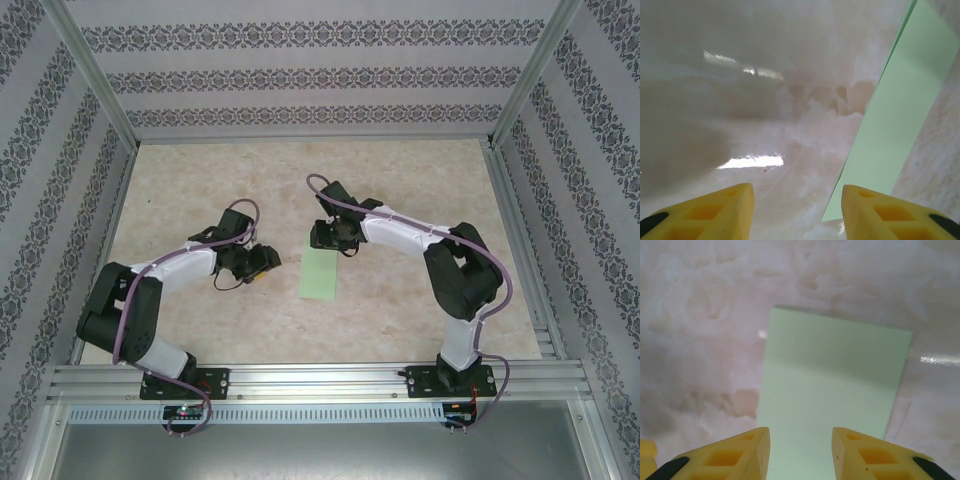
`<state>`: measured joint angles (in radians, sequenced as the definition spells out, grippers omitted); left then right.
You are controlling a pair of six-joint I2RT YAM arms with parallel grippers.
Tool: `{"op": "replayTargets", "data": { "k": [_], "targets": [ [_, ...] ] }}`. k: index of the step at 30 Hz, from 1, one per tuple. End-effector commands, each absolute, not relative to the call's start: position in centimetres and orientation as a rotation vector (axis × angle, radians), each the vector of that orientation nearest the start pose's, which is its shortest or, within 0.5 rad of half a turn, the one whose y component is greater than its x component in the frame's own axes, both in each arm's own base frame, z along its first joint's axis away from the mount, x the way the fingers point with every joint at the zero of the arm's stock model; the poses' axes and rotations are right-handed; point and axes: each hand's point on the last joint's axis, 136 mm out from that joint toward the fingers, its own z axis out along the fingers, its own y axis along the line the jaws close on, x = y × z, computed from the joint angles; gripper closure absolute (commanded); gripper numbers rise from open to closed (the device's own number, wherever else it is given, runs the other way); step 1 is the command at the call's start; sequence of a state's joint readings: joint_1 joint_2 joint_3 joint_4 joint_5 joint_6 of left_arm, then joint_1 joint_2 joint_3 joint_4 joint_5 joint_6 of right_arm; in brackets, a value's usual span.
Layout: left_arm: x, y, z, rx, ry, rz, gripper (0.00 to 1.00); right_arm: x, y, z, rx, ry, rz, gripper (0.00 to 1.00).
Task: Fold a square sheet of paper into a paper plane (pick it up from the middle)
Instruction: Rotate the square sheet of paper at the center of the table.
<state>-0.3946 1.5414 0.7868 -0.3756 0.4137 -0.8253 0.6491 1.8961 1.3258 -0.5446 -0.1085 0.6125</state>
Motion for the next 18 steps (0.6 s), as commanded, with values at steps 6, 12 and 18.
{"op": "replayTargets", "data": {
  "k": [6,12,18],
  "targets": [
    [27.9,-24.8,5.3,-0.337,2.866,-1.0,0.47,38.0,28.4,4.0,-0.005,2.824,0.481,0.62],
    [26.6,-26.3,4.7,-0.329,2.929,-0.994,0.47,37.7,27.5,1.5,0.039,2.882,0.467,0.61],
    [25.7,-26.9,4.1,-0.318,2.976,-0.957,0.45,37.0,26.8,-0.6,0.103,2.924,0.502,0.61]
  ]
}}
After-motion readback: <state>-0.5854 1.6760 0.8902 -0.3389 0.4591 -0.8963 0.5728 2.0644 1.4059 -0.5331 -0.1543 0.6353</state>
